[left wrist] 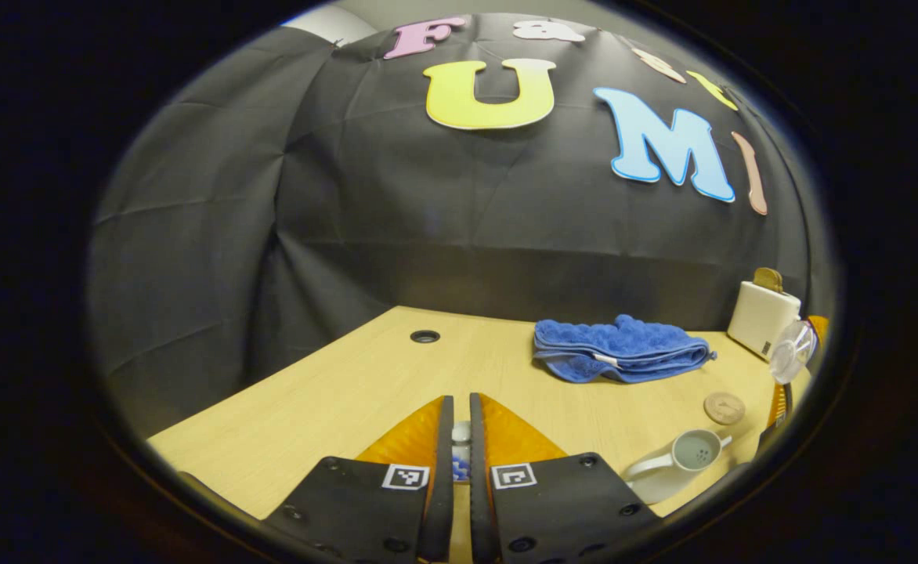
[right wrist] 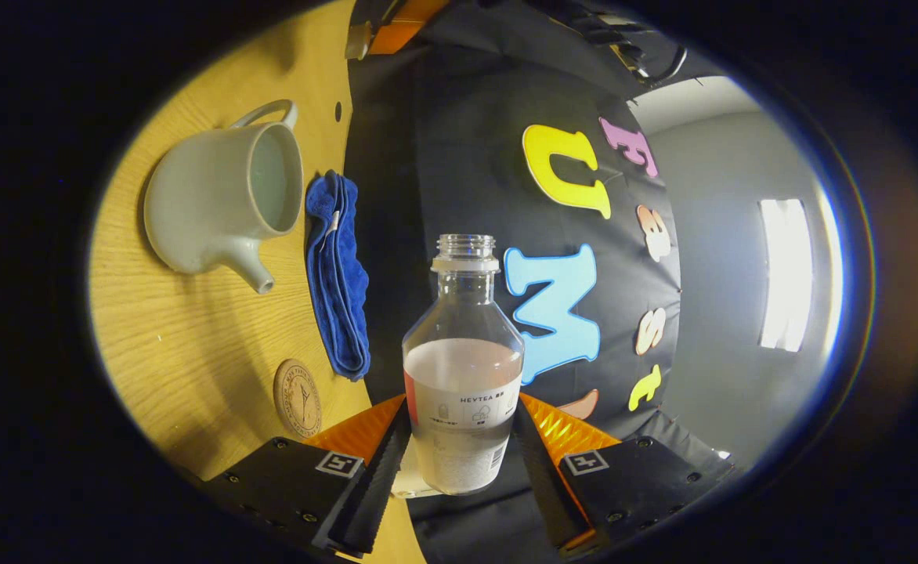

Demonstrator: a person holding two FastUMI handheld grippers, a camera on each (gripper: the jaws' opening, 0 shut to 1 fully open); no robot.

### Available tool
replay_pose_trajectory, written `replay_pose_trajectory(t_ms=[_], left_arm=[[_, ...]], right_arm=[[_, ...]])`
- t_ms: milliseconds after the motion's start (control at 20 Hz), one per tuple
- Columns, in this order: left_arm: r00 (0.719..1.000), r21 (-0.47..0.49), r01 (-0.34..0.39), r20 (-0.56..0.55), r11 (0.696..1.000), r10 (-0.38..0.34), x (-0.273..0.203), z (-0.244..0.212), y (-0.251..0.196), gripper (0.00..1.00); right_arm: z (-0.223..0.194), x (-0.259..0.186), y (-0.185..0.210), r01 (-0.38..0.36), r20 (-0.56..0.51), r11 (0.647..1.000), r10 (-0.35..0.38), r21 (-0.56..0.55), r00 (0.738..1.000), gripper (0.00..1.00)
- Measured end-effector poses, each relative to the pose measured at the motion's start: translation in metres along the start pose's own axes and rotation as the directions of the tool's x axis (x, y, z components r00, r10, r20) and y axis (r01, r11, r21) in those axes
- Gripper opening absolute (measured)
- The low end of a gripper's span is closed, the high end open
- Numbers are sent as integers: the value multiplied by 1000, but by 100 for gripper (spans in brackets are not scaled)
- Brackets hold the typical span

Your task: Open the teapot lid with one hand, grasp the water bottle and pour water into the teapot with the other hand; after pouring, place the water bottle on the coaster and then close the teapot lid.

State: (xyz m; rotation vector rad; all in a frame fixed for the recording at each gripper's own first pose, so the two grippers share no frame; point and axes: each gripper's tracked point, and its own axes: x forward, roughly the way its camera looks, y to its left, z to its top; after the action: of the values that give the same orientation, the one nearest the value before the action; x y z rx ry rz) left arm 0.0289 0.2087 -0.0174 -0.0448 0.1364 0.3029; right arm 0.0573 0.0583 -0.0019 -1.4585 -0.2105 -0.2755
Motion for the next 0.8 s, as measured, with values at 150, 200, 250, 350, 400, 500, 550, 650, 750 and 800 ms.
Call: replay_pose_trajectory(t_ms=[150, 200, 250, 350, 400, 500, 550, 650, 750, 800], left_arm=[[1000, -1, 1, -1, 1000, -1, -1, 1, 0, 15], [1000, -1, 1, -1, 1000, -1, 0, 0, -1, 15], [1000, -1, 1, -2, 1000, -1, 0, 0, -1, 15], [1000, 0, 2, -4, 1000, -2, 0, -1, -1, 15], [1000, 0, 2, -5, 1000, -2, 1, -1, -1, 15], [1000, 0, 3, -7, 1000, -3, 1, -2, -1, 15], [1000, 0, 4, -8, 1000, -4, 1, -2, -1, 15], [1000, 0, 6, -9, 1000, -6, 1, -2, -1, 15], [1000, 0, 7, -11, 1000, -7, 1, -3, -1, 16], [1000, 0, 7, -12, 1000, -7, 1, -3, -1, 15]], right_arm=[[7, 0, 0, 14, 34, 998, -12, -53, 999, 78], [9, -1, 0, 19, 41, 998, -16, -68, 999, 78], [10, -1, 0, 22, 49, 996, -18, -82, 999, 78], [13, -3, 0, 26, 69, 993, -19, -111, 997, 78], [14, -5, 0, 30, 76, 991, -20, -128, 997, 78], [17, -7, 1, 38, 96, 987, -23, -157, 995, 78], [18, -6, 1, 40, 103, 985, -22, -169, 994, 78], [18, -6, 1, 48, 116, 980, -26, -191, 993, 78], [19, -6, 0, 56, 124, 977, -30, -208, 992, 77], [20, -6, 0, 56, 128, 975, -29, -213, 991, 78]])
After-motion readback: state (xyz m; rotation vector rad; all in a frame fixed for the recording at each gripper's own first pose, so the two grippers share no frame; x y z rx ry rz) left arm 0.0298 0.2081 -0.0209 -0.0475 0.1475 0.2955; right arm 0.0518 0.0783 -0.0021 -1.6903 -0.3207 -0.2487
